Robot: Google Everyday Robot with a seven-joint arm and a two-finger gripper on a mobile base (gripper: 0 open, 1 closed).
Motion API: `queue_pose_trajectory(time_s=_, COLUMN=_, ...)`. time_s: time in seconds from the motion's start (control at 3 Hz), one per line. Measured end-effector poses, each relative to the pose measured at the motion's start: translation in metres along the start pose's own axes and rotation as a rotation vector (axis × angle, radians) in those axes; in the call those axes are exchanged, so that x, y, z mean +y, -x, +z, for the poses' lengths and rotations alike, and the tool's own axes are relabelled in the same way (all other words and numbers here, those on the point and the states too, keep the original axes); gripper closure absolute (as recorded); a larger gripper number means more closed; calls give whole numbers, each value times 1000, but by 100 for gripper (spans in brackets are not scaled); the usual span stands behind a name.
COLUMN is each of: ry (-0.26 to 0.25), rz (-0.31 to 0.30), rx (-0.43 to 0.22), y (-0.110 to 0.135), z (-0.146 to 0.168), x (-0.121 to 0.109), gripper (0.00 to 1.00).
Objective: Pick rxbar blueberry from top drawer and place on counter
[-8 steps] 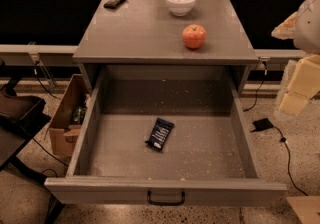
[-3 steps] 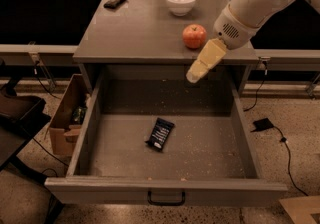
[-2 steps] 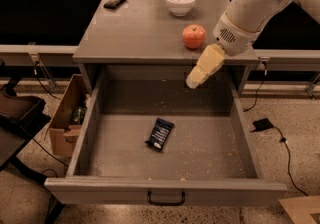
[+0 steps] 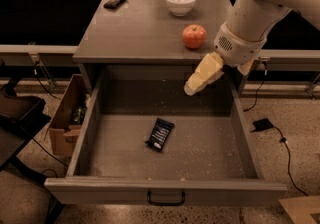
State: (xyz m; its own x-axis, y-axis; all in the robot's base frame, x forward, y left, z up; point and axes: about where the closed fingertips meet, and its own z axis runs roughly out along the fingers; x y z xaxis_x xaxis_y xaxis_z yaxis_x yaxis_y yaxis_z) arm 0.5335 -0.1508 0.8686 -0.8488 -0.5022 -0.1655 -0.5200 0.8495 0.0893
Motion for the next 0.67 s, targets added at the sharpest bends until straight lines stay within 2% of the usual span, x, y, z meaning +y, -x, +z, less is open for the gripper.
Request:
queue_pose_trajectory(time_s=0.33, ry=33, rz=68, rx=42, y=13, z=34, x=7, gripper=0)
queue_pose_trajectory(time_s=0.67, ry=64, rz=218, rx=131, y=23, z=84, x=15, gripper=0)
